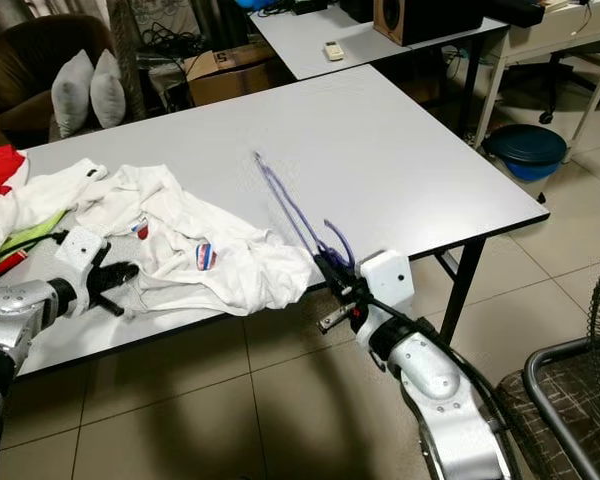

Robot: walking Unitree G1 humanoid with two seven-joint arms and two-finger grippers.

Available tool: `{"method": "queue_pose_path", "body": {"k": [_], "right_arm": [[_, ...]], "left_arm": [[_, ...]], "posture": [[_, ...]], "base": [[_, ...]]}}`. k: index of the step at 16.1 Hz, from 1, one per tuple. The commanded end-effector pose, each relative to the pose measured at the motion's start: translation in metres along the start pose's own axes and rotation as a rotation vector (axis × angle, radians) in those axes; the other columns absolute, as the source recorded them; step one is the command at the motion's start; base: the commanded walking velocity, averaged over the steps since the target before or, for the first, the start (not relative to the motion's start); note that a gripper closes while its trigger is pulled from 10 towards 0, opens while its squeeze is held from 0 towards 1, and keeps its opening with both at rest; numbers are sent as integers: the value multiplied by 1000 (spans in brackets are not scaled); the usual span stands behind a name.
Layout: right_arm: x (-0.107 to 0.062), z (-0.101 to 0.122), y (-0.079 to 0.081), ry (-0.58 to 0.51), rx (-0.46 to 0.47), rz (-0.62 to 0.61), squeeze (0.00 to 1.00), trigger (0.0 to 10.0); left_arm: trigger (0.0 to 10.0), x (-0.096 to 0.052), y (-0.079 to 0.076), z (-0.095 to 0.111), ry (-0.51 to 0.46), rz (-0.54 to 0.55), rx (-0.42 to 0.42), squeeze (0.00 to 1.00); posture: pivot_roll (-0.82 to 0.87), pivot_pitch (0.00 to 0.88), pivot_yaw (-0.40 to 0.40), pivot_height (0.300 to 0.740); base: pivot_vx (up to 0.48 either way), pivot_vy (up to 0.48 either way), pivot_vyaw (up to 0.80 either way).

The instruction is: Hang hanger

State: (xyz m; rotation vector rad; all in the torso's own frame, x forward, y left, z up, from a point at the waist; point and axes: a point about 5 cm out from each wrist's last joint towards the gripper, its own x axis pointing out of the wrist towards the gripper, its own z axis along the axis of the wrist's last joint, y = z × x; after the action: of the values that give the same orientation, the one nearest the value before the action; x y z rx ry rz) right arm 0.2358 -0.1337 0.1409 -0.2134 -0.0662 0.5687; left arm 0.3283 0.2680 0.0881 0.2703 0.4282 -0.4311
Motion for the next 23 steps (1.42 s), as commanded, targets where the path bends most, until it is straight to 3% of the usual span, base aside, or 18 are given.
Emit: {"method": "queue_pose_path", "body": {"k": [1, 2, 5, 8, 11, 13, 15, 21, 23], "right_arm": [[-4, 10, 5, -38, 34, 72, 0, 10000], [-6, 13, 8, -39, 43, 117, 0, 10000], [-18, 13, 23, 39, 65, 314, 0, 10000], [-22, 13, 32, 87, 106, 389, 0, 10000], [-19, 11, 28, 114, 110, 355, 0, 10000], [-13, 12, 22, 117, 114, 319, 0, 10000], [-12, 14, 21, 114, 116, 323, 0, 10000], [0, 9, 21, 146, 117, 351, 0, 10000], [5, 1, 18, 216, 92, 335, 0, 10000]], "left_arm": [[0, 1, 8, 28, -83, 12, 15, 0], [0, 2, 9, 40, -114, 12, 24, 0], [0, 6, 13, 101, -263, 36, 63, 0], [0, 5, 8, 130, -318, 24, 115, 0], [0, 3, -2, 135, -320, -23, 152, 0], [0, -1, -9, 131, -273, -50, 266, 0], [0, -3, -12, 130, -266, -53, 294, 0], [0, -3, -35, 141, -325, -108, 281, 0], [0, -10, -42, 151, -353, -131, 284, 0]], "posture": [[-148, 0, 185, 740], [-148, 0, 185, 740], [-142, 0, 187, 740], [-134, 0, 185, 740], [-128, 0, 177, 740], [-125, 0, 165, 740], [-120, 0, 151, 740], [-108, 0, 114, 740], [-104, 0, 95, 740]], "base": [[0, 0, 0], [0, 0, 0], [0, 0, 0], [0, 0, 0], [0, 0, 0], [0, 0, 0], [0, 0, 0], [0, 0, 0], [0, 0, 0]]}}
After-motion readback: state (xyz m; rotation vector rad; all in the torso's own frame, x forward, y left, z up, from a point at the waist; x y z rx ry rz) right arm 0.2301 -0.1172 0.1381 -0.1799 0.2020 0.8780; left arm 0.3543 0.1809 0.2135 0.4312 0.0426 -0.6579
